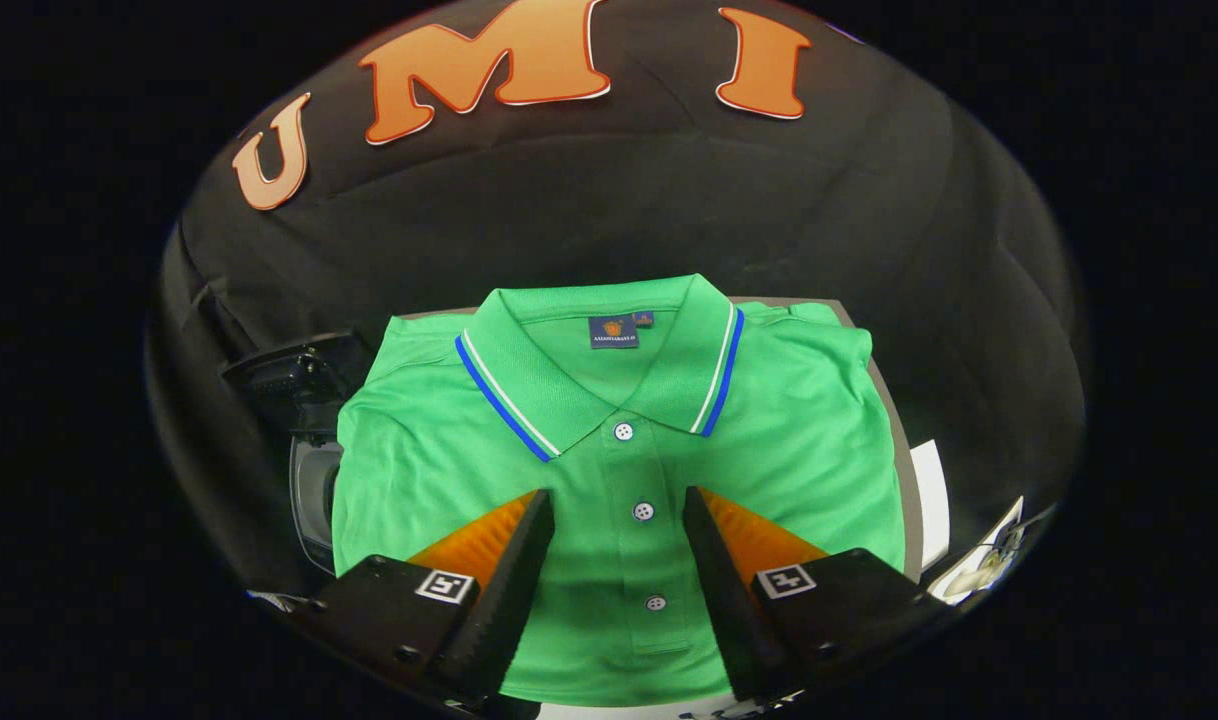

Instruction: Put the clothes into the washing machine and then close the washing machine lid.

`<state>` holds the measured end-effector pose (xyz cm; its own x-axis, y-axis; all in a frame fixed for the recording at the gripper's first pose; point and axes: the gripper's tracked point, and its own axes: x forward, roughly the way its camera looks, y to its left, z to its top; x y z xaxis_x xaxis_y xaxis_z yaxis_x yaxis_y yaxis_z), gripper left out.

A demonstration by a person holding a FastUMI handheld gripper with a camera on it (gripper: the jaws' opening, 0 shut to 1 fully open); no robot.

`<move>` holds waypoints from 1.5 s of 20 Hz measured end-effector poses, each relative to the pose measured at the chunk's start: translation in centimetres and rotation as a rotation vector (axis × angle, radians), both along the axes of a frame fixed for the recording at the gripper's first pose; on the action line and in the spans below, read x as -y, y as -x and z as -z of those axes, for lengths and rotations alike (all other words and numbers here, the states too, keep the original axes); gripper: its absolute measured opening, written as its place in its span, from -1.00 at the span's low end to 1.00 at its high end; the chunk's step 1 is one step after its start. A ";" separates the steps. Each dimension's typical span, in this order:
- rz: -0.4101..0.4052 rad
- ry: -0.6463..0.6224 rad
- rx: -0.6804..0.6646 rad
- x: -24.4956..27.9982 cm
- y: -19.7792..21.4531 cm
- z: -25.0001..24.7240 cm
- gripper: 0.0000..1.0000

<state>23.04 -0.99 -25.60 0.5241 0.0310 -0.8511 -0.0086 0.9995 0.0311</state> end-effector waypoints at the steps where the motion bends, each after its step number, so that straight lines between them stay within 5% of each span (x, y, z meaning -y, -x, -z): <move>1: -0.017 0.001 -0.002 0.0 0.0 0.0 0.66; 6: -0.031 0.010 -0.026 0.1 -0.1 0.3 0.01; 9: -0.022 0.001 -0.038 -0.4 0.0 0.1 -0.08; 11: -0.012 0.020 -0.015 -0.3 -0.5 -0.1 -0.66; 20: 0.010 -0.025 0.021 -0.3 -0.5 -0.2 -0.67; 22: 0.033 -0.049 0.075 -0.3 -0.6 0.0 -0.84; 30: 0.039 -0.125 0.266 -0.2 -0.6 -3.6 -0.84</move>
